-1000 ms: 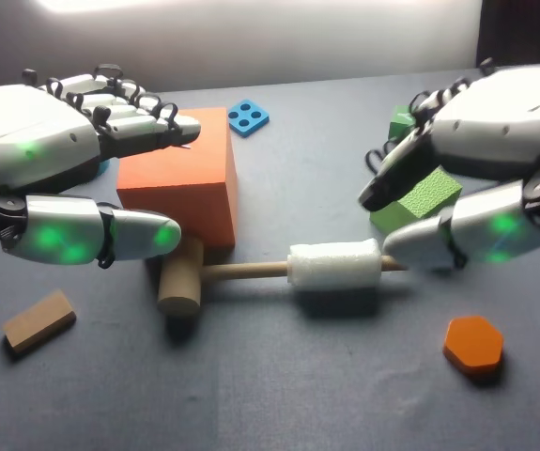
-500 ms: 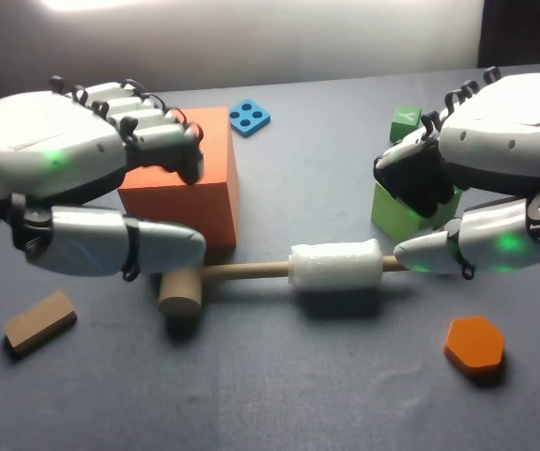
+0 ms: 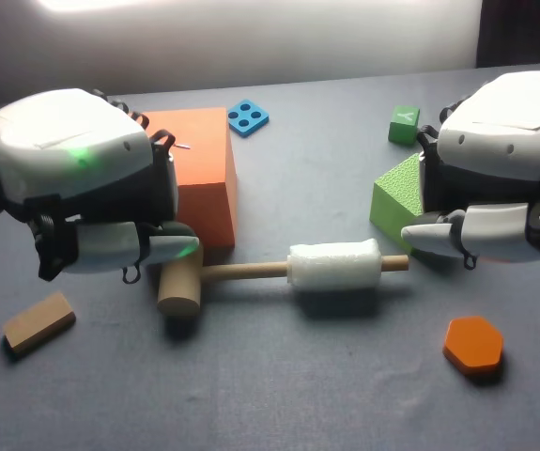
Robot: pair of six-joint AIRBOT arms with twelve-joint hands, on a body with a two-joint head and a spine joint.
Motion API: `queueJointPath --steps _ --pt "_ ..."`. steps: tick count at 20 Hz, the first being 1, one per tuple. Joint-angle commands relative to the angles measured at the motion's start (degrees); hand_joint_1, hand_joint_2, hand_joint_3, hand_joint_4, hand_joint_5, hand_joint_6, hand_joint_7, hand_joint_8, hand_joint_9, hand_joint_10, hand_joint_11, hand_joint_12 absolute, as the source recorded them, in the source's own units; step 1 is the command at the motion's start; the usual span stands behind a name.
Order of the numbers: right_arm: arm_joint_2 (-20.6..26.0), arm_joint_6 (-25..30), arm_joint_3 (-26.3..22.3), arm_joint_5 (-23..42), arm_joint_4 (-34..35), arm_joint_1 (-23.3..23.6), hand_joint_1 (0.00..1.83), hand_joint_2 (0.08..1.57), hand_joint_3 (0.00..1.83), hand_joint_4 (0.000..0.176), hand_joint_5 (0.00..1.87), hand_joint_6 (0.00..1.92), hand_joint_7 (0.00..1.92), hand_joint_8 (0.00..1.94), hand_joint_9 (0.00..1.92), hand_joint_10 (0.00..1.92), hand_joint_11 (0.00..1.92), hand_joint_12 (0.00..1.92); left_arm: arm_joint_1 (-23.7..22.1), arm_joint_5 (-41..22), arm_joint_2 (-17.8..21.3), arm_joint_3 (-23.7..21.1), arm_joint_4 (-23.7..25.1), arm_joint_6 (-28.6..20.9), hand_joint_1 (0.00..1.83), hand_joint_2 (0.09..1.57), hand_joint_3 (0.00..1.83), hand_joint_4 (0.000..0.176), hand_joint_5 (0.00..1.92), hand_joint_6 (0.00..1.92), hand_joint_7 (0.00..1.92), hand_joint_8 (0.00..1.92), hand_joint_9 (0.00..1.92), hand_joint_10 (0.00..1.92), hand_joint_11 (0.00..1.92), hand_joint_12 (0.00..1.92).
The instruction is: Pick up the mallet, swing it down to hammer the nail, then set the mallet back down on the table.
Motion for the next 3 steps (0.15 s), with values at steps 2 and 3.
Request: queueJointPath --steps 2,3 --pt "0.3 0.01 -0.28 -5.83 -0.58 0.21 0.74 1.45 0.01 0.006 1.39 1.92 1.62 1.94 1.68 1.92 1.7 1.92 -1.05 -5.65 0.15 0.13 -1.0 -0.05 1.19 1.35 0.0 0.047 1.48 1.92 1.57 1.92 1.62 1.92 1.66 1.92" --pt "0.31 -0.07 -0.29 -5.83 -0.58 0.16 0.76 1.45 0.01 0.016 1.4 1.92 1.62 1.94 1.68 1.92 1.71 1.92 -1.14 -5.65 0.15 0.0 -1.0 -0.05 1.19 1.35 0.0 0.043 1.48 1.92 1.55 1.92 1.61 1.92 1.65 1.92"
